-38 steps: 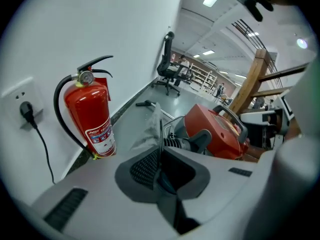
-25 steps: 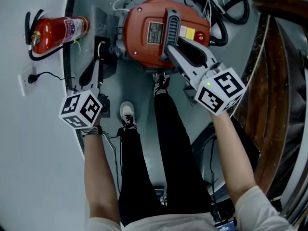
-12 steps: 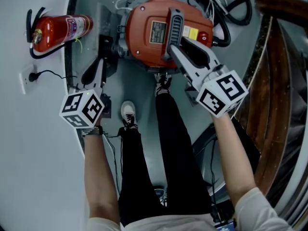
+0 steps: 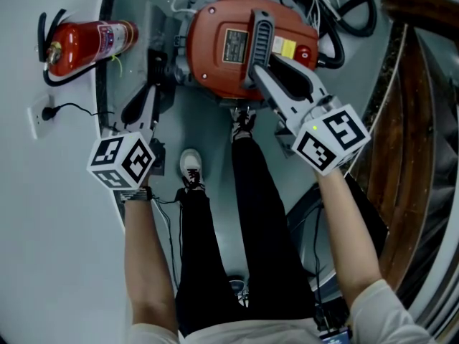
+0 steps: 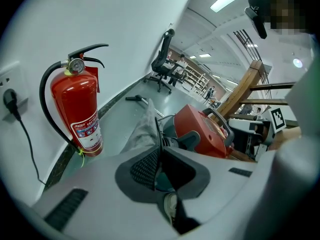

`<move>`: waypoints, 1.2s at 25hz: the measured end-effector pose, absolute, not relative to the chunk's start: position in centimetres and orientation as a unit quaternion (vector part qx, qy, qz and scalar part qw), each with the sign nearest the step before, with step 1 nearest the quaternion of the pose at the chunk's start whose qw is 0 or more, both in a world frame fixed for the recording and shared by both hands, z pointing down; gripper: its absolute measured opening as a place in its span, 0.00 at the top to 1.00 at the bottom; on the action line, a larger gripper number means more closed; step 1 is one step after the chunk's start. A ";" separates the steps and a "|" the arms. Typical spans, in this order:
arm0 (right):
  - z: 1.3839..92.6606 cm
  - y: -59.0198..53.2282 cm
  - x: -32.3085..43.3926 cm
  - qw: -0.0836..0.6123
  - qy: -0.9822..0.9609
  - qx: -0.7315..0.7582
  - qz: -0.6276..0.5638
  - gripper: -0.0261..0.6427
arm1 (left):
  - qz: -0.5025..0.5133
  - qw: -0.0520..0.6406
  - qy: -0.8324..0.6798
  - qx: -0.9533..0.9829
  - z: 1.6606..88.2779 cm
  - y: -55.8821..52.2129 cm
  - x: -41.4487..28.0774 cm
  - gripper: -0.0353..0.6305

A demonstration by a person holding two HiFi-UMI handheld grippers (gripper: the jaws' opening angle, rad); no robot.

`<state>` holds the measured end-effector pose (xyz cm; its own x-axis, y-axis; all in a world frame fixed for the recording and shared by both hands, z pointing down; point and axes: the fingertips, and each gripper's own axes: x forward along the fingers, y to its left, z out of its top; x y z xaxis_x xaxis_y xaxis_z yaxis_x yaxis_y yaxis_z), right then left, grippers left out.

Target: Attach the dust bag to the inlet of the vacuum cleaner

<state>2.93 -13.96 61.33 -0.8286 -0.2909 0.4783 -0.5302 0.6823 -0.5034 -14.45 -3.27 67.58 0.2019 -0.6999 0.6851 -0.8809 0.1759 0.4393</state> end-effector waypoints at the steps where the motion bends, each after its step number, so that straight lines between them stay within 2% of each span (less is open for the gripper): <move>1: 61.3 -14.0 2.9 0.183 -0.899 0.229 0.327 0.76 | 0.104 0.445 -0.623 0.635 67.6 -3.3 -14.4 0.91; 30: 61.4 -13.9 2.9 0.178 -0.898 0.229 0.329 0.76 | 0.150 0.428 -0.574 0.682 67.4 -3.7 -12.6 0.90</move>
